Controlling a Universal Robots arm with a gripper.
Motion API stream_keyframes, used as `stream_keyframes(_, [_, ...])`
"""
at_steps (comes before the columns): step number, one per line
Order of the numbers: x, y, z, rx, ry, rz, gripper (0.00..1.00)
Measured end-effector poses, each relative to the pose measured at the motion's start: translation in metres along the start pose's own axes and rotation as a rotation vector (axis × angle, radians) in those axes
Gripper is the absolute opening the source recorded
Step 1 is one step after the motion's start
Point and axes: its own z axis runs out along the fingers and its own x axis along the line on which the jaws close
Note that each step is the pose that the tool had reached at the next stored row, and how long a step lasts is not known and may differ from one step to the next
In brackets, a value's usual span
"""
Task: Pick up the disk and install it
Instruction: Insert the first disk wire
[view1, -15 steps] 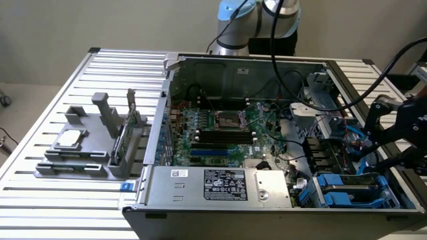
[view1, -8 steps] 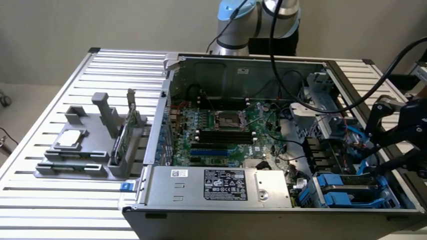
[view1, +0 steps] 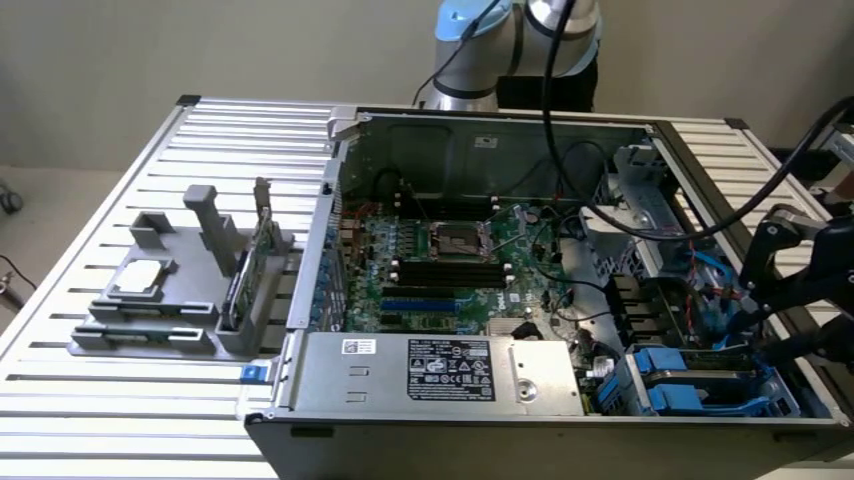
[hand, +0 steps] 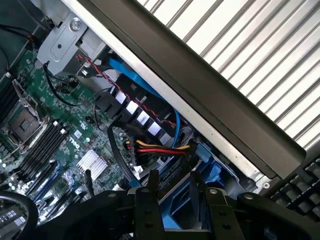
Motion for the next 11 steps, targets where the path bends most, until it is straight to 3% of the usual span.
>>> stream_keyframes(7, [-0.005, -0.0026, 0.0091, -0.0173, 0.0099, 0.038, 0.38])
stream_keyframes(11, [-0.006, -0.0032, 0.012, -0.0287, 0.0163, 0.063, 0.29])
